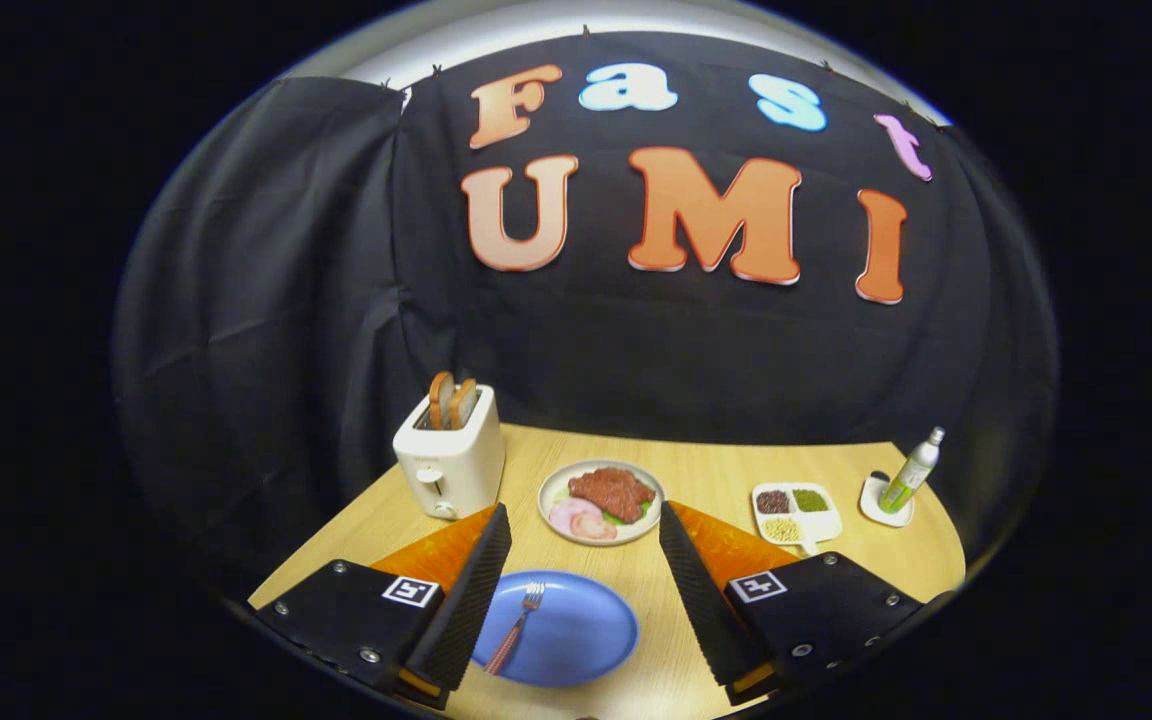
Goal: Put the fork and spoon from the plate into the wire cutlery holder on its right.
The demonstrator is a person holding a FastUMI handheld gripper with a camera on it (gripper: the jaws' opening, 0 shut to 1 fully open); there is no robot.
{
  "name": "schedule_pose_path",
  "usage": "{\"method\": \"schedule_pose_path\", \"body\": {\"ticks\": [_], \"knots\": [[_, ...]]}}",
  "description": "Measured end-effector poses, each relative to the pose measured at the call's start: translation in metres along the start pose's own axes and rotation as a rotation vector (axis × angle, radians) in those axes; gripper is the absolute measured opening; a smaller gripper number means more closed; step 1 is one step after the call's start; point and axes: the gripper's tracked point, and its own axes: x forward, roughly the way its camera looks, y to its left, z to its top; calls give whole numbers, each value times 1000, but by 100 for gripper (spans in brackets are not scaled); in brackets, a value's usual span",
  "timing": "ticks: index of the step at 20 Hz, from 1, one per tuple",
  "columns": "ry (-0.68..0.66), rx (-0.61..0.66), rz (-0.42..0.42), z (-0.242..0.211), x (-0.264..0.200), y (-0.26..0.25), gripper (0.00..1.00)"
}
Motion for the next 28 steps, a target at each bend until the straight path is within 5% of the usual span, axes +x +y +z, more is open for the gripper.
{"method": "schedule_pose_path", "body": {"ticks": [6,16,19,25,28], "knots": [[453,71,53,-94,39,26,90],[947,75,79,-200,69,67,79],[998,71,58,-217,79,72,63],[991,54,19,-226,82,64,11],[975,111,47,-220,76,63,5]]}}
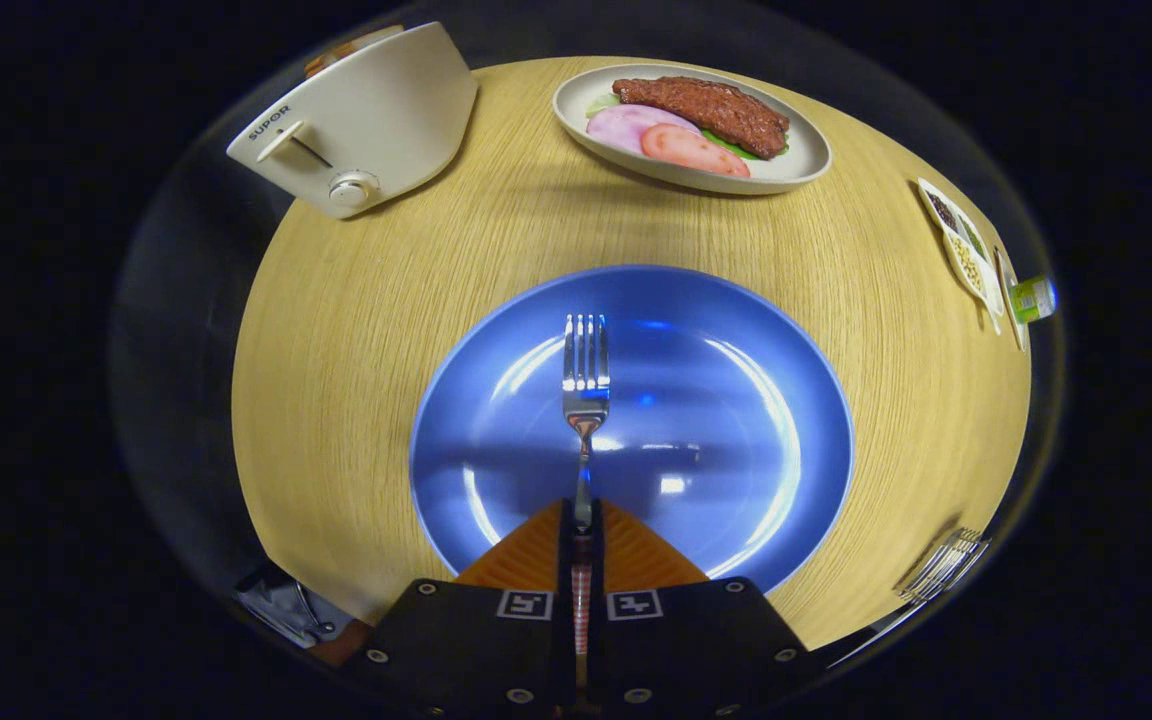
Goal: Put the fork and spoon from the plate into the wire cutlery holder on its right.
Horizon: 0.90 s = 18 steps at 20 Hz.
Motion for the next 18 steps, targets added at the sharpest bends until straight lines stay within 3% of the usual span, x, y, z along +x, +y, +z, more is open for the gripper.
{"method": "schedule_pose_path", "body": {"ticks": [8,12,18], "knots": [[-254,146,20,11,-99,-70,5],[-310,240,-42,-21,-159,-140,4],[-319,366,-108,-80,-211,-224,5]]}}
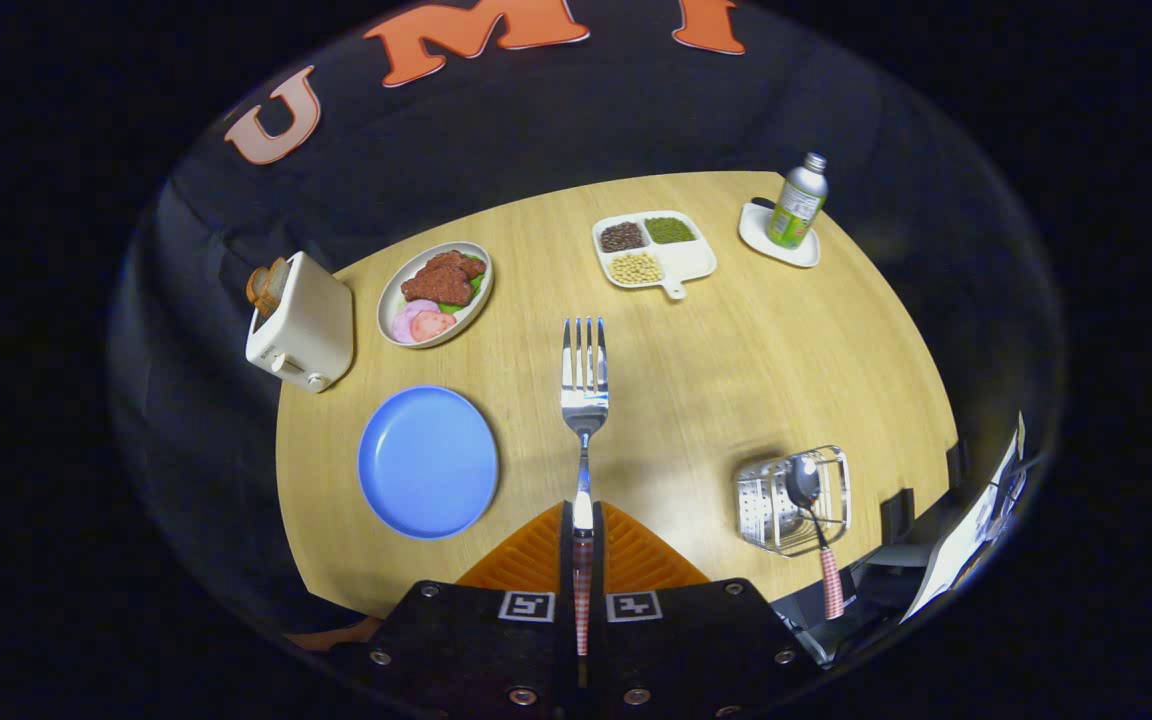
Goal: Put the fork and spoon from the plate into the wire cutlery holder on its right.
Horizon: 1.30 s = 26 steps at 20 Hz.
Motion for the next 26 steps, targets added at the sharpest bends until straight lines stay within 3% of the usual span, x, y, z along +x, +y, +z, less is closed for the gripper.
{"method": "schedule_pose_path", "body": {"ticks": [10,17,26], "knots": [[104,-32,-50,-24,-17,-88,5],[353,-57,7,-62,-7,-124,5],[644,-130,70,-79,-2,-151,5]]}}
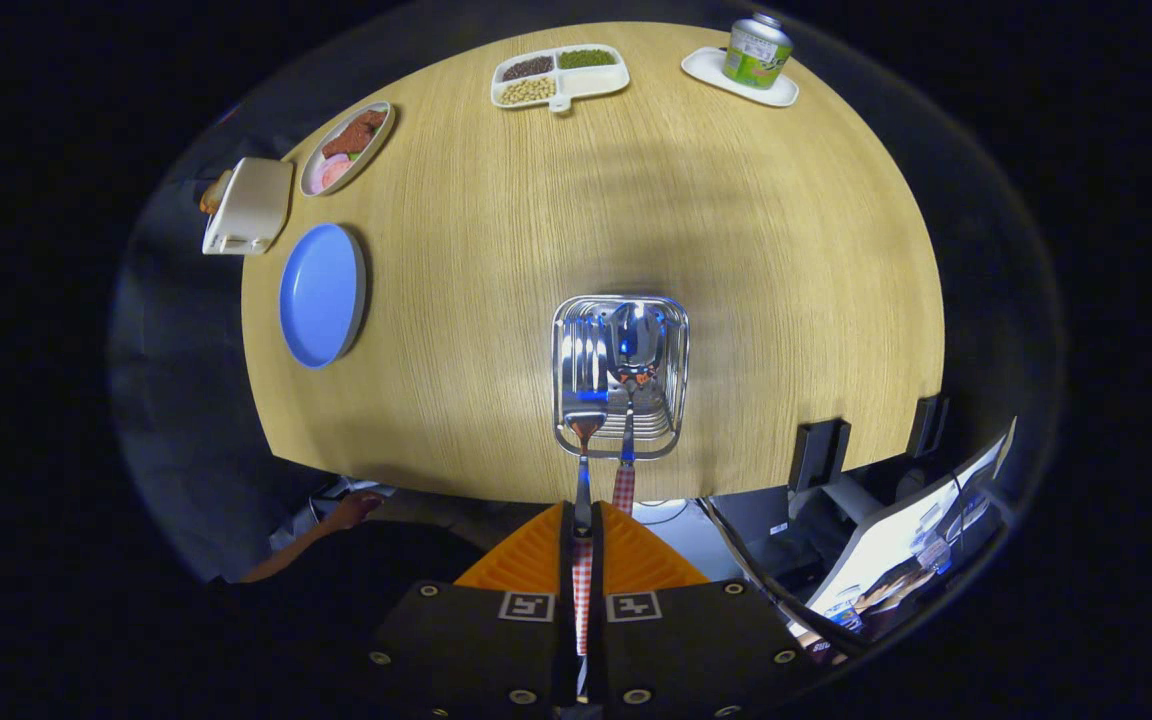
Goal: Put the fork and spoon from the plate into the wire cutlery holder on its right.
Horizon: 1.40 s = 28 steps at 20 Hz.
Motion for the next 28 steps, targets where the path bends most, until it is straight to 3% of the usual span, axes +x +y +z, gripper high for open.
{"method": "schedule_pose_path", "body": {"ticks": [11,16,17,19,25,28], "knots": [[200,-8,60,2,12,-2,5],[218,11,83,9,11,0,12],[215,9,84,11,8,-2,18],[200,11,87,17,5,-2,21],[123,16,114,34,-11,-1,24],[33,20,123,43,-22,-2,34]]}}
